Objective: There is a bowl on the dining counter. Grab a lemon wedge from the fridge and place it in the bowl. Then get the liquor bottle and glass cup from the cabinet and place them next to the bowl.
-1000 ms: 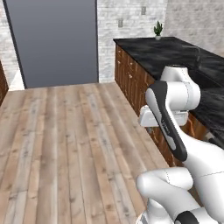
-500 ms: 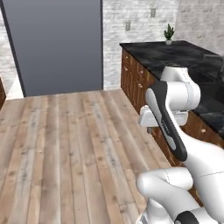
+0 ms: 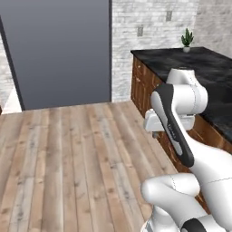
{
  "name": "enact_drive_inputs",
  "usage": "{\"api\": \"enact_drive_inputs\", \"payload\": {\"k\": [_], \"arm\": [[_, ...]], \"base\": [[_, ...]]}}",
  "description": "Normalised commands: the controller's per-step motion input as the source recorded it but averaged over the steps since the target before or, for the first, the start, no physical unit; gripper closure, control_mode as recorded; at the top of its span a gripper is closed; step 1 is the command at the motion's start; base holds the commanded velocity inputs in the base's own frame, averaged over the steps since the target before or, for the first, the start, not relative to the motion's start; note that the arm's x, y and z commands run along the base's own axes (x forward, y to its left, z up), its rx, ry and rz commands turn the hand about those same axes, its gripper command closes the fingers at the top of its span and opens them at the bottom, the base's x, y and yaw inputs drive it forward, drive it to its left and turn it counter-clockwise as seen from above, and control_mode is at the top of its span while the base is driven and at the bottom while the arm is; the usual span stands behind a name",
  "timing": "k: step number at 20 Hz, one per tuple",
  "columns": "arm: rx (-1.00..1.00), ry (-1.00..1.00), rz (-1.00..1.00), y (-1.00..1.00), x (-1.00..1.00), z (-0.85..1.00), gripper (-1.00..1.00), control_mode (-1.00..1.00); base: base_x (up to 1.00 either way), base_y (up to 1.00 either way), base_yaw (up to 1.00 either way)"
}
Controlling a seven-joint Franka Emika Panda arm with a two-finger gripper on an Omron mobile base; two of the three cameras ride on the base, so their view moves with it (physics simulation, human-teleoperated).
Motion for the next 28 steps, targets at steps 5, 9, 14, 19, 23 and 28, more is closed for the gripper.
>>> {"api": "enact_drive_inputs", "payload": {"k": [5, 9, 14, 19, 23, 28], "arm": [[0.0, 0.0, 0.0, 0.0, 0.0, 0.0, -1.0, 1.0], [0.0, 0.0, 0.0, 0.0, 0.0, 0.0, -1.0, 1.0], [0.0, 0.0, 0.0, 0.0, 0.0, 0.0, -1.0, 1.0], [0.0, 0.0, 0.0, 0.0, 0.0, 0.0, -1.0, 1.0], [0.0, 0.0, 0.0, 0.0, 0.0, 0.0, -1.0, 1.0], [0.0, 0.0, 0.0, 0.0, 0.0, 0.0, -1.0, 1.0]], "base": [[1.0, 0.24, 0.15], [1.0, 0.19, 0.25], [1.0, 0.15, 0.3], [1.0, 0.08, 0.35], [1.0, 0.04, 0.4], [1.0, 0.06, 0.35]]}}
